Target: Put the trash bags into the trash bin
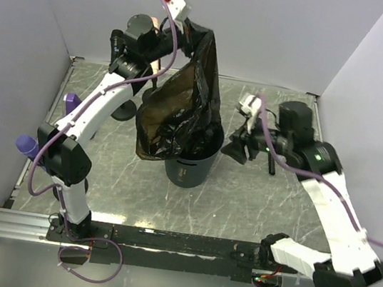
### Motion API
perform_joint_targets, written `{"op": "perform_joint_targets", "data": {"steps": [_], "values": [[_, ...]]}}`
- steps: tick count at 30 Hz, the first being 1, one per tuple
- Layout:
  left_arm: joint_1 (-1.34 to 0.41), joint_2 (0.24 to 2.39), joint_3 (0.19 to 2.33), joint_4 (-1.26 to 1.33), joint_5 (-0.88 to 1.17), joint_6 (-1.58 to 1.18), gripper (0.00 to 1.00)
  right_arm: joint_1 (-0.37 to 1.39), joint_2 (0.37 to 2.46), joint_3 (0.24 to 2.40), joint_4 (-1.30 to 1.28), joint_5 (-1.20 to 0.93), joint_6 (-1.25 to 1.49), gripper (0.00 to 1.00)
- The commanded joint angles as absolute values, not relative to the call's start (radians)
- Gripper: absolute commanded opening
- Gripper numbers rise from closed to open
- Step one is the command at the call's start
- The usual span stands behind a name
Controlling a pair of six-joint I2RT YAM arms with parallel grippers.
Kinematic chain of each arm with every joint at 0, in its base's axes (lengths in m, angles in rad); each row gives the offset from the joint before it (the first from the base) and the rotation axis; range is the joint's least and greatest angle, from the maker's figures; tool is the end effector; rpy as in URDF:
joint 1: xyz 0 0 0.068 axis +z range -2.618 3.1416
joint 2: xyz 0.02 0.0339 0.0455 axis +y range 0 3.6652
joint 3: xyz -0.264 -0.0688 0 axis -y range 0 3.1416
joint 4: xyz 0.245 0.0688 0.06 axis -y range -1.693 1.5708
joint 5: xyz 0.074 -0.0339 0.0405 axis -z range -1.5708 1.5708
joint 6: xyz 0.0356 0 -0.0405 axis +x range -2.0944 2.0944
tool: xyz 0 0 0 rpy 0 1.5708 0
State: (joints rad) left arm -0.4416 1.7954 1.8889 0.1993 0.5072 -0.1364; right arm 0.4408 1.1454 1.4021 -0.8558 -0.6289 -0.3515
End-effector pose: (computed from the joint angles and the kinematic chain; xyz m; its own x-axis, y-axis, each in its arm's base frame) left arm 0.3703 -0.1942 0.4838 0.1505 -0.2026 -0.9676 0.8221 0.5692 0.0087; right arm 0.1879 0.1118 0.4162 -0.2087 -0.4063 -0.8896 -0.9120 0.4092 0.0271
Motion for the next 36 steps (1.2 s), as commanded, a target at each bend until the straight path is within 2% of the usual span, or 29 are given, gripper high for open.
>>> {"op": "perform_joint_targets", "data": {"steps": [1,5,9,12,18,21,22,23,24,26,27,32,36], "values": [[-0.491,1.805,2.023,0.268,0.411,-0.221,0.01,0.448,1.080,1.443,-0.856,-0.693,-0.431,0.61],[-0.560,1.871,2.095,0.259,0.400,-0.195,0.01,0.491,1.023,1.486,-0.780,-0.689,-0.523,0.66],[-0.626,1.985,2.221,0.239,0.377,-0.150,0.00,0.548,1.014,1.517,-0.704,-0.592,-0.572,0.72],[-0.656,2.014,2.227,0.242,0.358,-0.114,0.00,0.549,1.069,1.551,-0.738,-0.565,-0.455,0.72],[-0.660,1.934,2.056,0.249,0.360,-0.103,0.01,0.548,1.029,1.419,-0.675,-0.609,-0.191,0.84],[-0.660,1.905,2.062,0.224,0.376,-0.092,0.01,0.548,1.035,1.396,-0.670,-0.603,-0.124,0.85],[-0.658,1.895,2.065,0.216,0.396,-0.080,0.03,0.548,1.035,1.390,-0.664,-0.603,-0.118,0.85],[-0.658,1.879,2.069,0.200,0.409,-0.063,0.20,0.546,1.035,1.387,-0.658,-0.603,-0.115,0.85],[-0.657,1.859,2.069,0.186,0.419,-0.039,0.41,0.548,1.038,1.391,-0.655,-0.603,-0.115,0.85],[-0.647,1.798,2.045,0.170,0.402,-0.012,0.63,0.548,1.037,1.402,-0.652,-0.607,-0.133,0.85],[-0.640,1.754,2.034,0.154,0.394,0.033,0.69,0.548,1.037,1.407,-0.652,-0.607,-0.140,0.85],[-0.540,1.502,1.889,0.071,0.351,0.023,0.80,0.548,1.028,1.428,-0.663,-0.609,-0.201,0.83],[-0.462,1.245,1.654,0.002,0.298,0.051,0.81,0.548,1.023,1.411,-0.666,-0.586,-0.224,0.83]]}}
